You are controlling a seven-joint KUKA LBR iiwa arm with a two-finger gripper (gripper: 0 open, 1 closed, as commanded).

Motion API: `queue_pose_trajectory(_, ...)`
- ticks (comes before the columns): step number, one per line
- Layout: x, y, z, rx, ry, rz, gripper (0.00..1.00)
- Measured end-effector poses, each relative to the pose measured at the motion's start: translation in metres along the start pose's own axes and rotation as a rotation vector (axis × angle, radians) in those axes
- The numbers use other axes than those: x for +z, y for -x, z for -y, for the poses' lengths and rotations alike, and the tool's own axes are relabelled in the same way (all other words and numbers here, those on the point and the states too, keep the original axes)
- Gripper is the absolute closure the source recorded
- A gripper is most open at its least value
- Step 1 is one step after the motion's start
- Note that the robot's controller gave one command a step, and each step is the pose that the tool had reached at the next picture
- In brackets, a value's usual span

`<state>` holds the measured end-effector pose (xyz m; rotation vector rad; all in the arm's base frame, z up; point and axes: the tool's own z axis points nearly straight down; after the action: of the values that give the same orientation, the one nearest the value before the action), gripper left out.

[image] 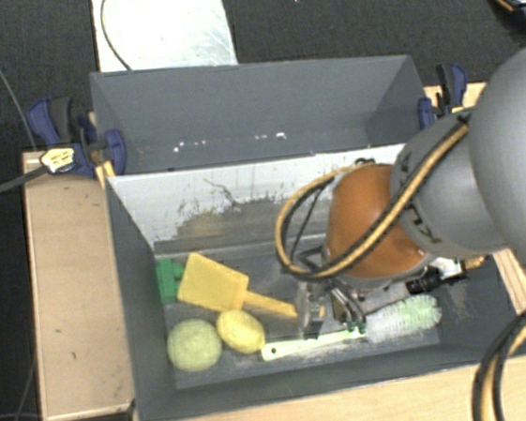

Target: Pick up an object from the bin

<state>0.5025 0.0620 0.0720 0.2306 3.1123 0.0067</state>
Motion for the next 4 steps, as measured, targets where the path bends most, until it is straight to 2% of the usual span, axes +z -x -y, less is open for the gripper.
queue_pose_trajectory(1,0.000,0.000,0.000,0.000,0.000,0.000,1.00)
queue_pose_trajectory(2,-0.087,0.049,0.001,-0.001,0.003,0.013,1.00)
queue_pose_trajectory(3,-0.094,-0.003,-0.006,-0.073,-0.001,-0.013,1.00)
queue_pose_trajectory(4,-0.101,0.036,0.023,-0.110,0.000,0.006,0.00)
